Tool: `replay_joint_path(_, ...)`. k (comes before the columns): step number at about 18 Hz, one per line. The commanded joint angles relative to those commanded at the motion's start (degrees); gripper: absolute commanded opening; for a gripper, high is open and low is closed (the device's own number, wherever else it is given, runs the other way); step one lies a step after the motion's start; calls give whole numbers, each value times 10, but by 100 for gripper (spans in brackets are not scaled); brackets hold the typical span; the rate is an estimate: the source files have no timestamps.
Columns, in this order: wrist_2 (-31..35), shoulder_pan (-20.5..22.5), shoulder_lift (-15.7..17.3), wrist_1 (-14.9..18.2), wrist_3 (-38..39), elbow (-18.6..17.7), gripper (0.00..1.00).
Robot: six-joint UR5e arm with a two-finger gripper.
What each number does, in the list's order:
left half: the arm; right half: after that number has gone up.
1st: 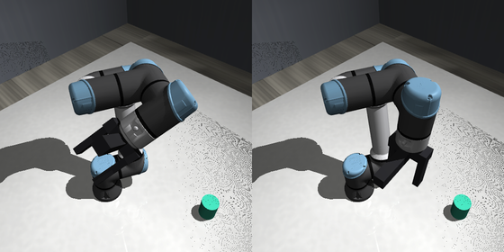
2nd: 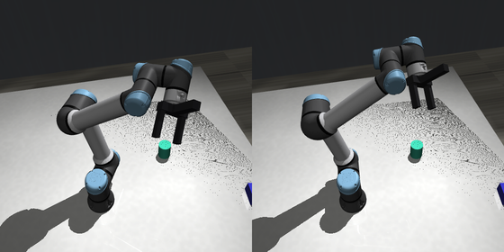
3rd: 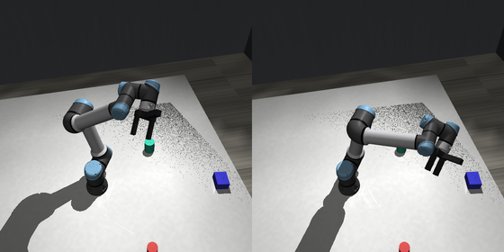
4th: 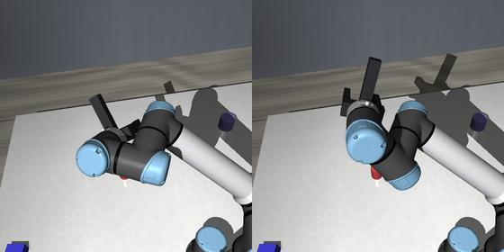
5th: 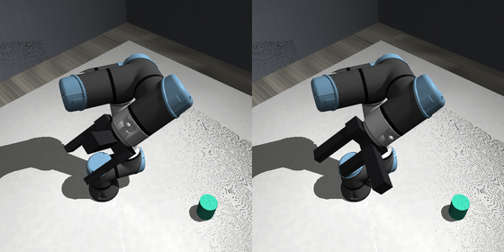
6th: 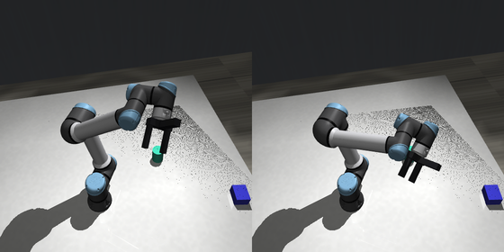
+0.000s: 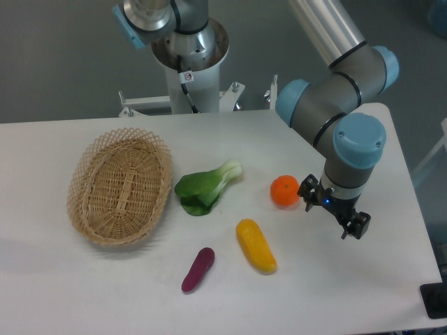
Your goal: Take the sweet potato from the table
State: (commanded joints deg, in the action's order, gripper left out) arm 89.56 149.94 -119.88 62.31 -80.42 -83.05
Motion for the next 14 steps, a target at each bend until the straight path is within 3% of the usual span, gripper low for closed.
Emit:
replay_joint_path(4, -8, -17, 2, 0, 49, 3, 100)
replay_joint_path(14, -7, -106, -15, -1, 222, 4, 100)
